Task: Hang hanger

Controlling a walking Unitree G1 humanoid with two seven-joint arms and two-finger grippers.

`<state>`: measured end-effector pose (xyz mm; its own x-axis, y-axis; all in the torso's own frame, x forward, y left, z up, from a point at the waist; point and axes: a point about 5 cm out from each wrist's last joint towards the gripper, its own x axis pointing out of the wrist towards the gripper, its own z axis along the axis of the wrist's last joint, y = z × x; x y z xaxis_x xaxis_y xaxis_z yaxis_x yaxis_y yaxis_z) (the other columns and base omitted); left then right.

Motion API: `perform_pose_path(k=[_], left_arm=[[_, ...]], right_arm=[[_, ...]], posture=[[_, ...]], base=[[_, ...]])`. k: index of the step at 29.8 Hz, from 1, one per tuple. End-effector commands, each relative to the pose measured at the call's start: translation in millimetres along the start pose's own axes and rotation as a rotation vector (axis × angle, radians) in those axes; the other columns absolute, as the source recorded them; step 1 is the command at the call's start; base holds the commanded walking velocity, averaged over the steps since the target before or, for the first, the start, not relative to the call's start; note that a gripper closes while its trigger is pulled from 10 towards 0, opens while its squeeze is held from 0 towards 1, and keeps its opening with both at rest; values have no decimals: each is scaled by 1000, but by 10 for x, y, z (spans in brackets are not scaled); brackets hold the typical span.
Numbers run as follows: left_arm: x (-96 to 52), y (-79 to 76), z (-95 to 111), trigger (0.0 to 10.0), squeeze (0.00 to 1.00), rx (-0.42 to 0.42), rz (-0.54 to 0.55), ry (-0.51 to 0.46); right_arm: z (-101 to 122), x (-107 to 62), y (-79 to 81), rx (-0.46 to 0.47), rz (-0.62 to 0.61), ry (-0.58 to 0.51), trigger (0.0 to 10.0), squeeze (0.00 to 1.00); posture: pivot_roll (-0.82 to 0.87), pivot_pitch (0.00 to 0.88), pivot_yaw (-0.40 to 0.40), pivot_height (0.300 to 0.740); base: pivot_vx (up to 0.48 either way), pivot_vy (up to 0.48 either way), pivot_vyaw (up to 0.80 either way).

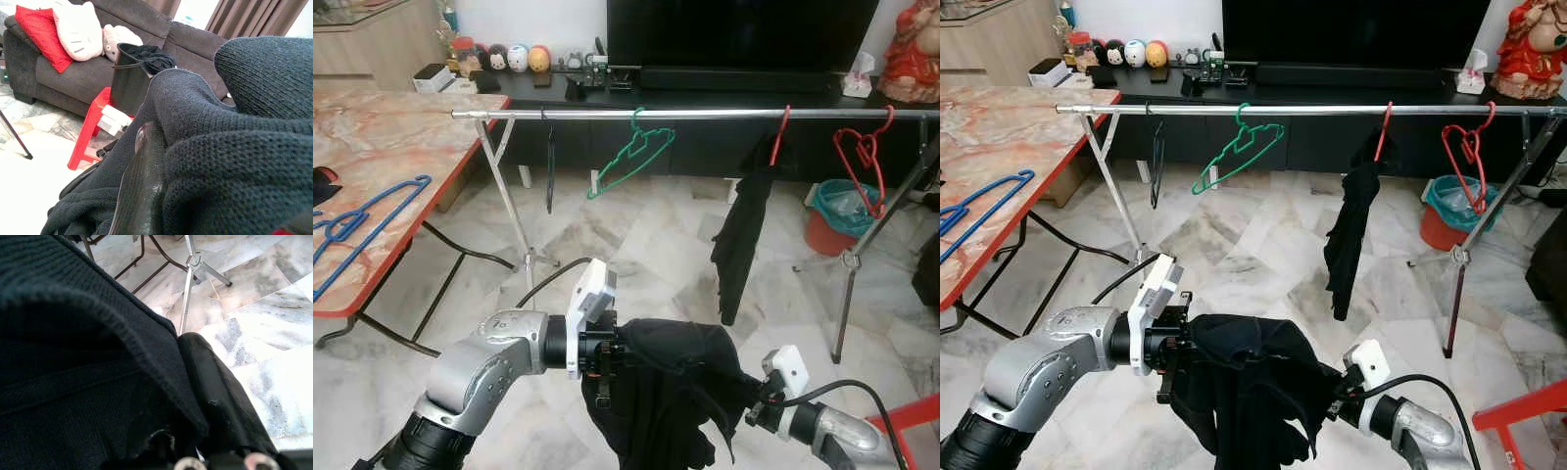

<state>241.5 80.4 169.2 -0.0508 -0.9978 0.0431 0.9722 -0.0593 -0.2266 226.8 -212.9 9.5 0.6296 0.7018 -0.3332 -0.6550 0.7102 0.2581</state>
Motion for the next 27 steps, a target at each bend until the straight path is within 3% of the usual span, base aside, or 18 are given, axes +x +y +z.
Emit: perform_pose_path(k=[1,13,14,15,16,27], left_arm=[[7,-16,103,10000,0,48,-18,-23],[-16,13,49,10000,0,60,11,3],[-20,11,39,10000,47,60,10,9],[-26,12,30,10000,612,57,11,11],[-29,16,32,10000,1000,56,15,8],[-117,59,-25,10000,1000,48,55,29]], right_arm=[[3,-22,-19,14,-8,-7,0,0],[7,-20,-17,16,-2,-6,0,0],[5,-20,-16,16,-1,-5,0,0],[5,-19,-16,16,0,-3,0,0],[5,-18,-17,17,-1,-3,0,0],[-17,-37,-55,-1,-27,32,0,0]], posture=[[42,0,-16,740],[42,0,-17,740],[42,0,-17,740],[42,0,-17,740],[41,0,-17,740],[39,0,-17,740]], base=[[0,0,0],[0,0,0],[0,0,0],[0,0,0],[0,0,0],[0,0,0]])
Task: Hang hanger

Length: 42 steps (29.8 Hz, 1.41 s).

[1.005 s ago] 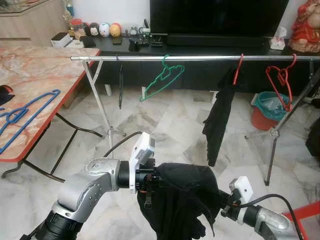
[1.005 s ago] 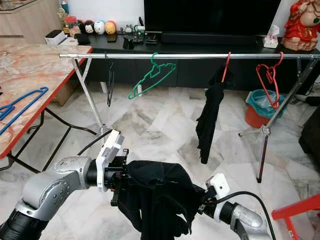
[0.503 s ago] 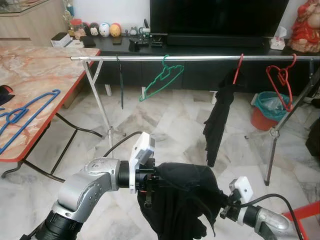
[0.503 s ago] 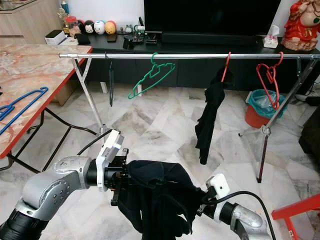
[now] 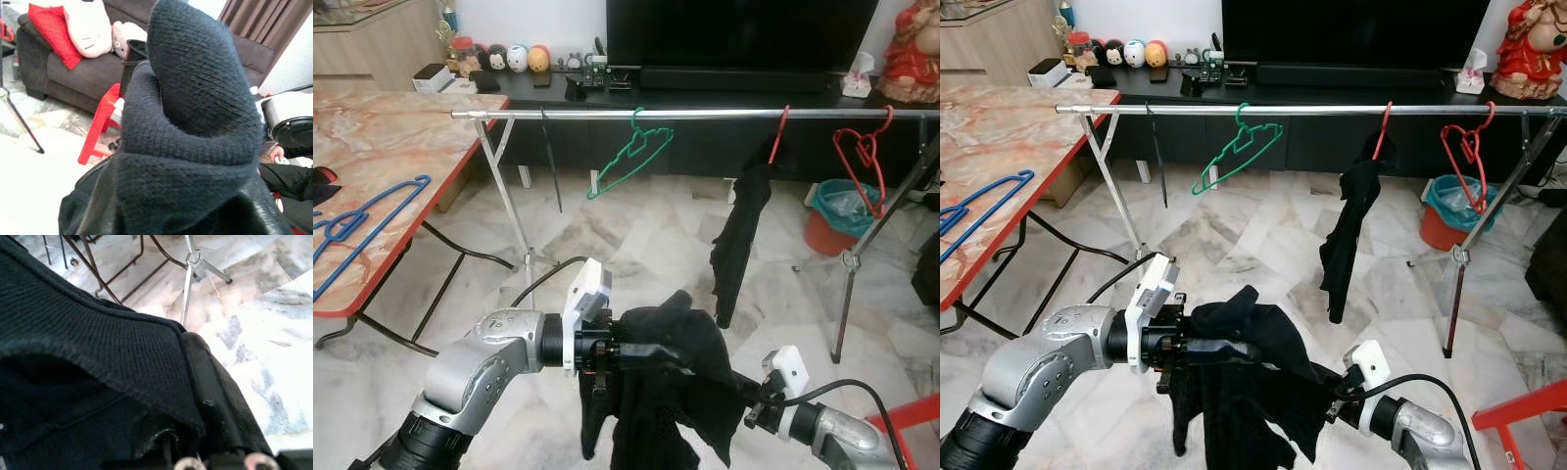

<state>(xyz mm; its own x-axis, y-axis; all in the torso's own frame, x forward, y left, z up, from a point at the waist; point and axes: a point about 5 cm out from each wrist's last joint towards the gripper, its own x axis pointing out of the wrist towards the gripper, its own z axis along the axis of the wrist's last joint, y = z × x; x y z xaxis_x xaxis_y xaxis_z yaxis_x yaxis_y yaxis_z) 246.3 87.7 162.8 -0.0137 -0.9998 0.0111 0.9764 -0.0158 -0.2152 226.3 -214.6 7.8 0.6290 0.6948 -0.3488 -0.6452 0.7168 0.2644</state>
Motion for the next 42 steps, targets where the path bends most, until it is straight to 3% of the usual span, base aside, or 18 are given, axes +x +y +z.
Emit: perform_pose_path(k=[1,6,11,23,25,26,27,28,30,31,32,33,36,37,38,40,41,42], left_arm=[[-69,27,3,10000,1000,31,36,9],[-147,103,-83,10000,1000,25,112,41],[-205,90,-112,10000,1000,3,111,42],[-470,101,-407,10000,1000,11,135,323],[-512,136,-470,10000,1000,28,177,371],[-535,247,-534,10000,294,74,281,405],[-544,292,-560,10000,0,91,323,418],[-544,292,-560,10000,0,91,323,418],[-617,585,-746,10000,0,130,623,473],[-648,649,-802,10000,0,119,709,488],[-648,649,-802,10000,0,119,709,488],[-702,723,-900,10000,0,108,835,503],[-794,779,-1013,10000,0,70,1002,476],[-842,792,-1065,10000,0,42,1070,464],[-942,767,-1241,10000,0,-24,1170,477],[-968,747,-1300,10000,0,-40,1189,489],[-991,688,-1451,10000,0,-93,1206,510],[-995,653,-1529,10000,0,-129,1218,507]], right_arm=[[-13,-30,-46,-15,-21,32,0,0],[-35,-23,-45,-28,-24,57,0,0],[-34,-18,-42,-26,-25,56,0,0],[-78,-14,-43,-32,-27,91,0,0],[-79,-11,-41,-30,-27,89,0,0],[-92,-4,-46,-36,-33,98,0,0],[-99,-3,-48,-40,-36,104,0,0],[-99,-3,-48,-40,-36,104,0,0],[-143,8,-110,-86,-122,150,0,0],[-148,13,-140,-76,-163,155,0,0],[-148,13,-140,-76,-163,155,0,0],[-155,22,-188,-68,-241,162,0,0],[-183,16,-271,-51,-388,181,0,0],[-198,9,-288,-46,-425,183,745,0],[-252,-28,-332,-30,-527,205,6314,0],[-272,-43,-347,-22,-562,213,6314,0],[-314,-98,-393,-2,-652,229,10000,0],[-337,-136,-418,12,-703,235,10000,0]], posture=[[39,0,-17,740],[41,0,-17,740],[39,2,-17,740],[41,15,-13,740],[42,15,-13,740],[42,15,-13,740],[42,15,-13,740],[42,15,-13,740],[41,15,-12,740],[41,15,-11,740],[41,15,-11,740],[32,14,-8,740],[33,14,-2,740],[33,14,-2,740],[37,13,2,740],[36,13,2,740],[31,12,4,740],[29,12,5,740]], base=[[0,0,0],[0,0,0],[0,0,0],[0,0,0],[0,0,0],[0,0,0],[0,0,0],[0,0,0],[0,0,0],[0,0,0],[0,0,0],[0,0,0],[0,0,0],[0,0,0],[0,0,0],[0,0,0],[0,0,0],[0,0,0]])
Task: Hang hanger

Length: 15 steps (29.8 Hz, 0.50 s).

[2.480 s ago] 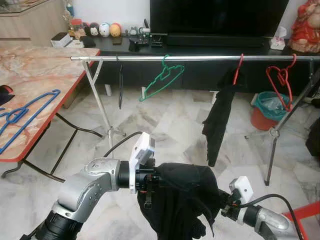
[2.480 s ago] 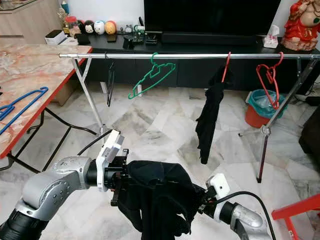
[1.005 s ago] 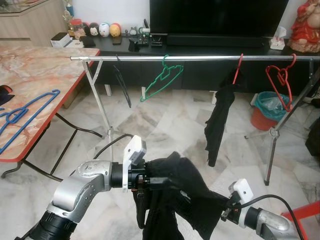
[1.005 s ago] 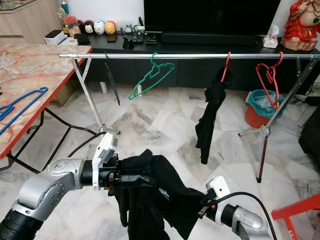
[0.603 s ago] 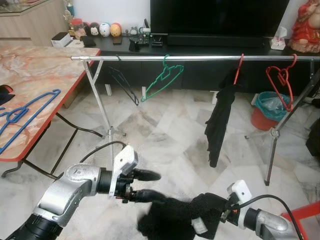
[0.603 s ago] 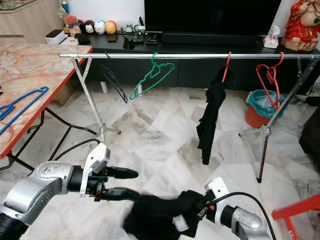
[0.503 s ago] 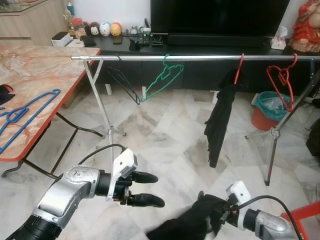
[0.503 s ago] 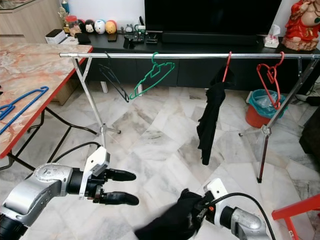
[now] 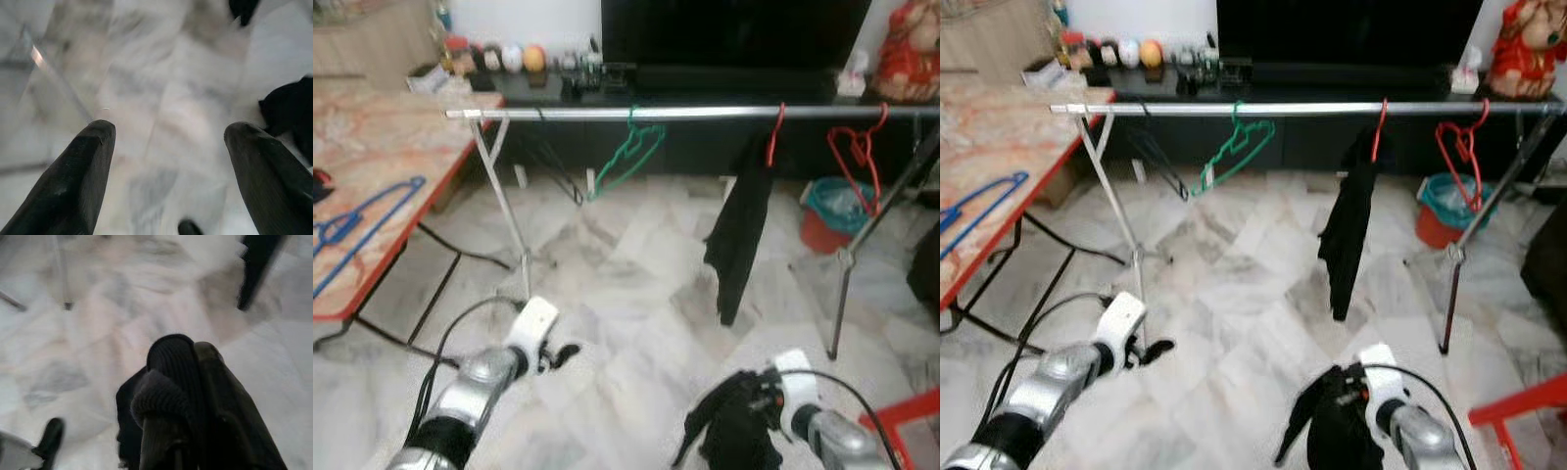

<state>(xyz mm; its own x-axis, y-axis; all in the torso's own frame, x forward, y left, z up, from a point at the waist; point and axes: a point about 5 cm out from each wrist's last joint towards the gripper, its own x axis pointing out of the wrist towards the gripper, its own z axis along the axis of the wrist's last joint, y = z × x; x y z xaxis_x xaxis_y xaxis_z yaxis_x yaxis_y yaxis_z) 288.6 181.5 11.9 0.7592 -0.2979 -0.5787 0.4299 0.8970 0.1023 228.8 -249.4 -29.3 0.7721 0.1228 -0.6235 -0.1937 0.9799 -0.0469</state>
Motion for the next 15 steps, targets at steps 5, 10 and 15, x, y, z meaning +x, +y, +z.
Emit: perform_pose_path(k=[5,10,15], left_arm=[[-29,-149,-536,10000,0,-187,74,129],[-105,-171,-820,10000,0,-215,152,219],[-193,-210,-1048,10000,0,-278,184,299]], right_arm=[[-220,-71,-189,149,-328,85,10000,0],[-468,-124,-96,298,-440,152,10000,0],[-666,-190,-19,356,-490,223,10000,0]], posture=[[29,0,12,740],[36,0,20,740],[17,0,26,740]], base=[[0,0,0],[0,0,0],[0,0,0]])
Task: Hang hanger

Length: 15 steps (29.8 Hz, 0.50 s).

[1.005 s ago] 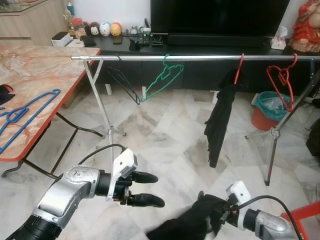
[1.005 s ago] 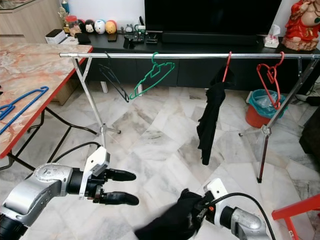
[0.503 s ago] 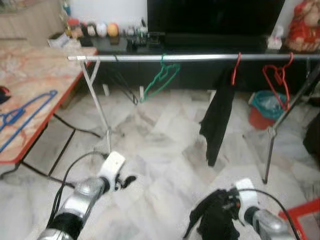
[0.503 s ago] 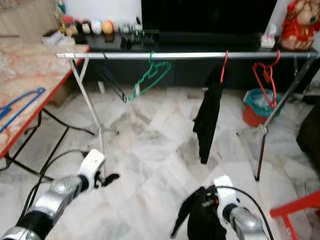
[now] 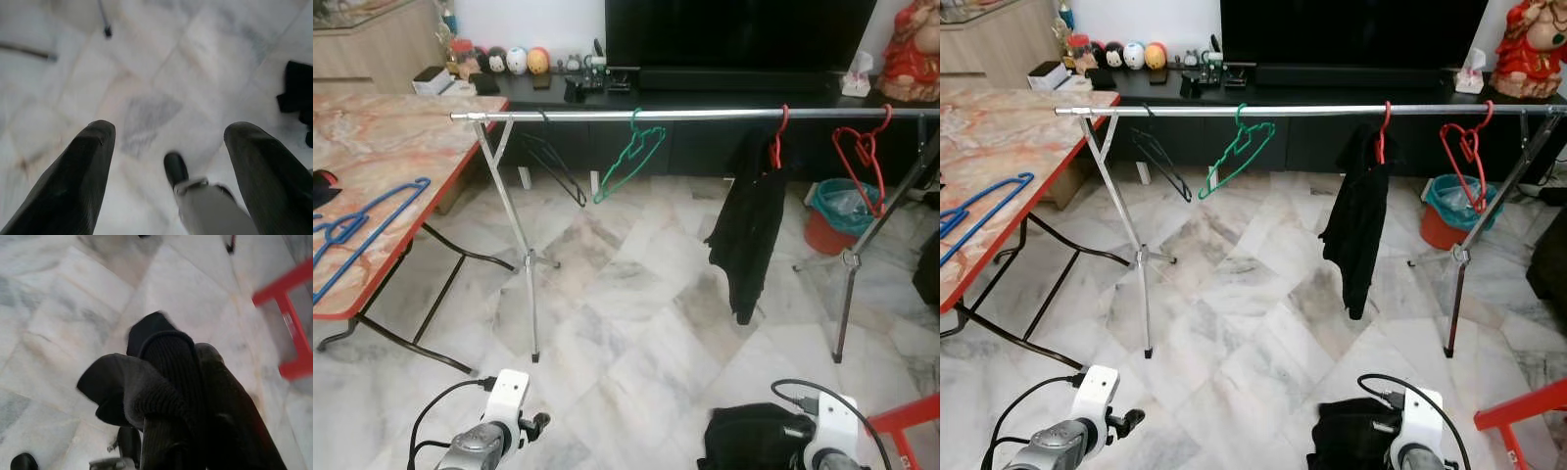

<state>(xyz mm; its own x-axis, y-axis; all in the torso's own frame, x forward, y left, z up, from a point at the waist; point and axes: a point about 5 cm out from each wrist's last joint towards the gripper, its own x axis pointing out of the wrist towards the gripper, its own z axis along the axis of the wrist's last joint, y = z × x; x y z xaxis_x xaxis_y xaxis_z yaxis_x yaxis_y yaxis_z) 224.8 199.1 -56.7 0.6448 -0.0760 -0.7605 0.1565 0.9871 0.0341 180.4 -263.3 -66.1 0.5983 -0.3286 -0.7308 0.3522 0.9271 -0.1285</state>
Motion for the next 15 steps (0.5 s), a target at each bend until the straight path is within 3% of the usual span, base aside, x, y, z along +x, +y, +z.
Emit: perform_pose_path(k=[1,2,9,15], left_arm=[[-33,14,-213,10000,0,-49,28,58],[-54,18,-323,10000,0,-60,51,92],[-115,-91,-613,10000,0,-98,64,152],[-126,-133,-671,10000,0,-109,67,164]], right_arm=[[-142,-28,-37,39,-52,54,10000,0],[-268,-61,-70,27,-82,93,10000,0],[-557,-164,-243,62,-168,174,10000,0],[-629,-196,-275,96,-200,186,10000,0]], posture=[[17,0,26,740],[24,0,23,740],[23,0,16,740],[22,0,21,740]], base=[[0,0,0],[0,0,0],[0,0,0],[0,0,0]])
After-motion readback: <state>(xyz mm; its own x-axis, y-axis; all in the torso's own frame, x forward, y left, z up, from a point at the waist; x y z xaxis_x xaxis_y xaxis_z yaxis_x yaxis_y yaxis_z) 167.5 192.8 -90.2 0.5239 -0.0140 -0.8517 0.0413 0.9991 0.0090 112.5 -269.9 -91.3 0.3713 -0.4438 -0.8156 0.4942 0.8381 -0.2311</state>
